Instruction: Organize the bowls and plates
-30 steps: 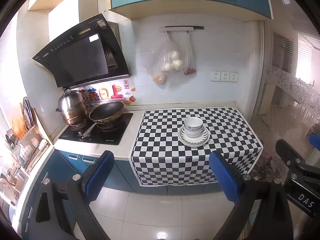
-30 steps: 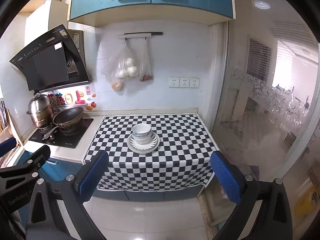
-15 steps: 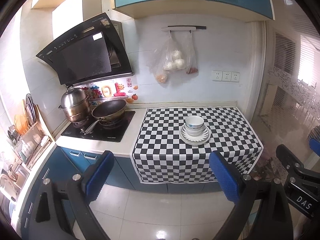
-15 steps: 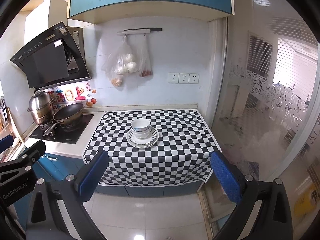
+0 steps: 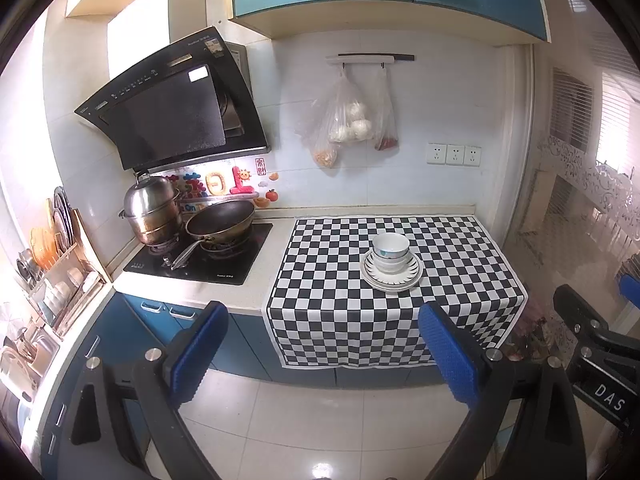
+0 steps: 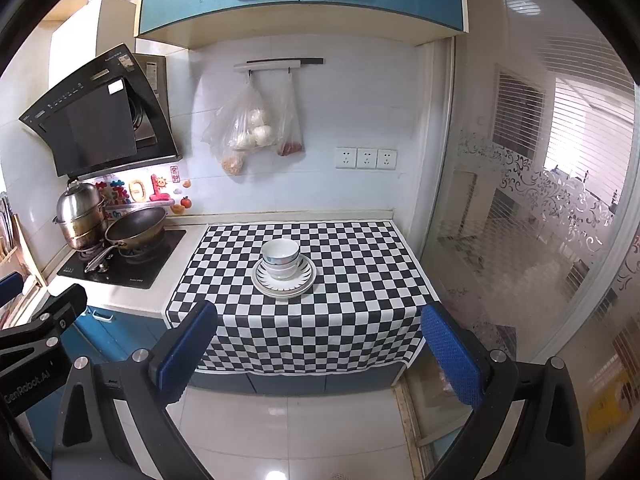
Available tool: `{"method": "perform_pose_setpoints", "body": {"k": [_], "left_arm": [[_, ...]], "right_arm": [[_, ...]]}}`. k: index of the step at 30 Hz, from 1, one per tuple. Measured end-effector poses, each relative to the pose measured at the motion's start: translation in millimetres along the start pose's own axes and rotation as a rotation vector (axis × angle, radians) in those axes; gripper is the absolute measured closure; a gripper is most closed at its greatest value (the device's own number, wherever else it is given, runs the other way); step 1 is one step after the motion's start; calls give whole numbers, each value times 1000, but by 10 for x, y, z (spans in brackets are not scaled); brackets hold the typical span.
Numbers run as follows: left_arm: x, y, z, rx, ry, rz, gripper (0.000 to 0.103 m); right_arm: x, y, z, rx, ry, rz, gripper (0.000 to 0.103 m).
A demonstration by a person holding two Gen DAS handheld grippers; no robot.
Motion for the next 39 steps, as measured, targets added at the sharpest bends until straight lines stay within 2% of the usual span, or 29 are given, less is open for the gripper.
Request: {"method": "perform_pose_setpoints", "body": {"k": [39], "left_arm": [[-9,-51,124,-46,-28,9,6]], "right_arm": [[33,-54,24,-26,17,-2,0]]}}
Point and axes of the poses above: each gripper's, at about its wrist camera, not at the fingertips, and z roughly against the way its jaws point, x to its left, y to its underside, the point moved 8 cm from there along -z, roughly the way its jaws point, and after that the axes turned 10 degrees about -y, right-handed, at the moved point
